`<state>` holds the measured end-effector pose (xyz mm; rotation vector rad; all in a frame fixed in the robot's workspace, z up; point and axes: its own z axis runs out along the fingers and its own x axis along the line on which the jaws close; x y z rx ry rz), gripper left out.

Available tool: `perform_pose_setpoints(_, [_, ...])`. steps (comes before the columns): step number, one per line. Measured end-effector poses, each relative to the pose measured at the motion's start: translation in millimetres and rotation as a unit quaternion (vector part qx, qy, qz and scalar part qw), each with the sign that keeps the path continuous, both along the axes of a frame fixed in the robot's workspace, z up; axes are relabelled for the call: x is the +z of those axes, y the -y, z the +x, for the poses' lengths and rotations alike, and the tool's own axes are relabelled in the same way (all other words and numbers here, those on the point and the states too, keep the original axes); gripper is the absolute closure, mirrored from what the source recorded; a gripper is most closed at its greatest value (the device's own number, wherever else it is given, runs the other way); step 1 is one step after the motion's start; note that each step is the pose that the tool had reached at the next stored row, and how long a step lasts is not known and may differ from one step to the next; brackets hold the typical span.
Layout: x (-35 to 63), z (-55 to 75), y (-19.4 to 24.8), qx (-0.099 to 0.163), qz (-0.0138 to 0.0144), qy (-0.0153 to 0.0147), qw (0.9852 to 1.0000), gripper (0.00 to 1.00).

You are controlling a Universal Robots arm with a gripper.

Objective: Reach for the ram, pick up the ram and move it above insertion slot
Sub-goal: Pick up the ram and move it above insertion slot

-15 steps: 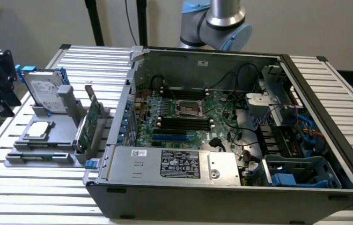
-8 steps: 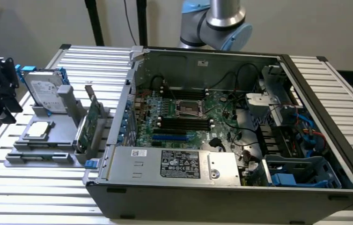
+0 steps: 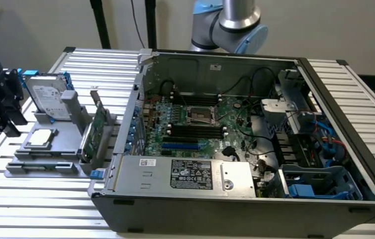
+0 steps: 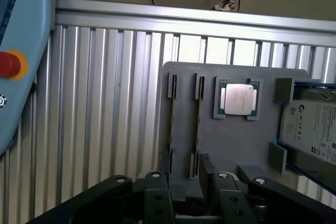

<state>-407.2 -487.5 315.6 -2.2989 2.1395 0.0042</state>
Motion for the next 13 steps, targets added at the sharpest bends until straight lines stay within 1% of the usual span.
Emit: perform_pose_setpoints(13, [-23.7, 1.3, 1.9, 0.0, 0.0, 0.0, 1.0, 0.64])
